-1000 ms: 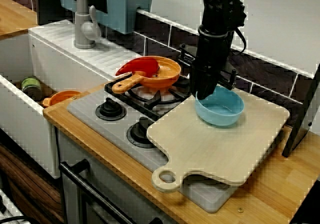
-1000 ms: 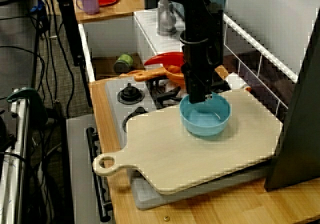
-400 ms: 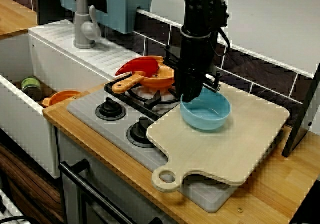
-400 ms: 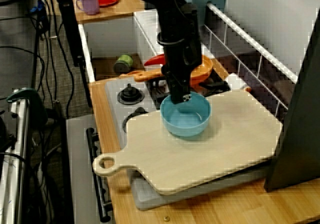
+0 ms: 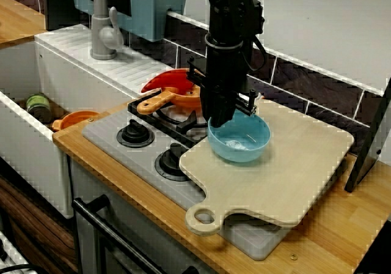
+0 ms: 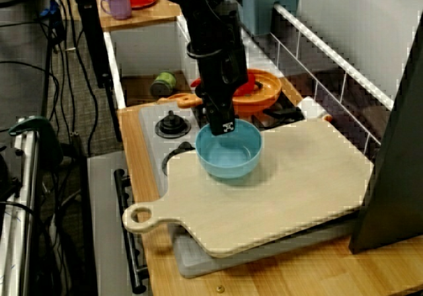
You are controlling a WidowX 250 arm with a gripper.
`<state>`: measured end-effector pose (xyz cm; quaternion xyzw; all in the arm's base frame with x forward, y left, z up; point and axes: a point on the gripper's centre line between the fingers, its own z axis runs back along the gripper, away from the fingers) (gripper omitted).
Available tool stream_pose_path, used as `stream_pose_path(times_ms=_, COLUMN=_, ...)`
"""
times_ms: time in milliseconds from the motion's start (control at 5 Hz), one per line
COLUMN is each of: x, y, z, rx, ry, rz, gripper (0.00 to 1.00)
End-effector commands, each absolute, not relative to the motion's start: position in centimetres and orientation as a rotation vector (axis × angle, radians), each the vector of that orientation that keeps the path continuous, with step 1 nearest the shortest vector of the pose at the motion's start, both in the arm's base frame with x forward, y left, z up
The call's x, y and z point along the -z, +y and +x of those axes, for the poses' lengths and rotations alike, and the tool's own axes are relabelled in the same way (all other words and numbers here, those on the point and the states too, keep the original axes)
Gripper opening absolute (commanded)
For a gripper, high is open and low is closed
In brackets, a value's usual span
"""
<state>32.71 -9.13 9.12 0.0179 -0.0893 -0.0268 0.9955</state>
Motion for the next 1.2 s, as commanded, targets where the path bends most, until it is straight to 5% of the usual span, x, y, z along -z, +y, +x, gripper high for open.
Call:
stream_pose_path(times_ms=0, x=-11.1, y=-9.1, z=31.4, rx=0.073, ry=-0.24, rz=0.019, gripper=0.0)
stream_pose_path(times_ms=400, x=-10.9, y=-9.1, z=30.7, rx=0.081, ry=-0.23, rz=0.022, gripper=0.0)
stream_pose_path(times_ms=600, x=-10.9, y=-9.2, z=31.4, rx=0.074, ry=-0.219, rz=0.034, gripper=1.0)
stream_pose_path(times_ms=1000, x=-12.4, y=-9.2, z=32.7, rx=0.052, ry=-0.204, rz=-0.002, gripper=1.0)
